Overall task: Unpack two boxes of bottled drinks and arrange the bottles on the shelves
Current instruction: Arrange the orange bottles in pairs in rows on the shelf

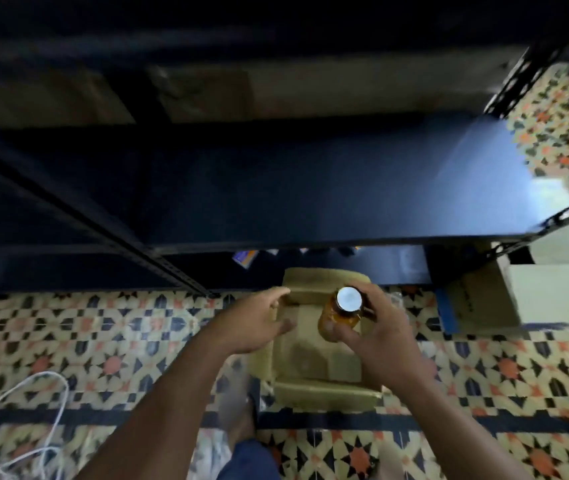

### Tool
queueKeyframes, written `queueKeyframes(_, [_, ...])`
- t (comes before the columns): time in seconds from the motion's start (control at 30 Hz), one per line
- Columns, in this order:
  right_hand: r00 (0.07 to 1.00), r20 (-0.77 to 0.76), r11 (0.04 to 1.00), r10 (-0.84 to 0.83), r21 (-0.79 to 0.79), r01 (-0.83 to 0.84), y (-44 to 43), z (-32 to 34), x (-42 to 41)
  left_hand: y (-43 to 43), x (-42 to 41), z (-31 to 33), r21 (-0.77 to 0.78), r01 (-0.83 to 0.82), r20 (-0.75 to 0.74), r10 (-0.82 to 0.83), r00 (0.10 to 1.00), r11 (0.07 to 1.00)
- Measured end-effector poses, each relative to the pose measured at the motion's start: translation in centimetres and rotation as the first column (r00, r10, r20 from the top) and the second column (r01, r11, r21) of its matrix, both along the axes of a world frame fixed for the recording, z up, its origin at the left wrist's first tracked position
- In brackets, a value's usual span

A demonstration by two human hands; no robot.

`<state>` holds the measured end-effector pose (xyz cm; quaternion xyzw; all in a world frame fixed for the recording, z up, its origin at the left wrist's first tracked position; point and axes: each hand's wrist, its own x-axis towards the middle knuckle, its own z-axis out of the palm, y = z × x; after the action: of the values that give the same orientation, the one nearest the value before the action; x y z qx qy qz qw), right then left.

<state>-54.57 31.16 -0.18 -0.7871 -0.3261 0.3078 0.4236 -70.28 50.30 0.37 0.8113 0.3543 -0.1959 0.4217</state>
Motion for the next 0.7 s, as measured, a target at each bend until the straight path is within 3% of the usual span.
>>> queueKeyframes(0.2, [0.984, 0.164, 0.978, 0.069, 0.181, -0.099, 1.2, 18.7, -1.8, 1.8, -5.1, 18.1, 0.128, -0.109, 0.135, 0.091, 0.987, 0.986])
queueKeyframes(0.4, [0.935, 0.324, 0.919, 0.144, 0.307, -0.248, 6.5, 31.5, -3.7, 7.1, -9.6, 31.4, 0.224, -0.141, 0.179, 0.102, 0.979, 0.964])
queueKeyframes(0.57, [0.909, 0.396, 0.876, 0.129, 0.385, -0.292, 14.1, 37.5, -5.7, 13.4, -11.1, 36.9, 0.394, -0.228, 0.331, 0.094, 0.939, 0.890])
queueKeyframes(0.7, [0.903, 0.415, 0.878, 0.108, 0.386, -0.283, 20.8, 39.9, -7.2, 16.6, -10.3, 38.0, 0.439, -0.248, 0.411, 0.053, 0.910, 0.863])
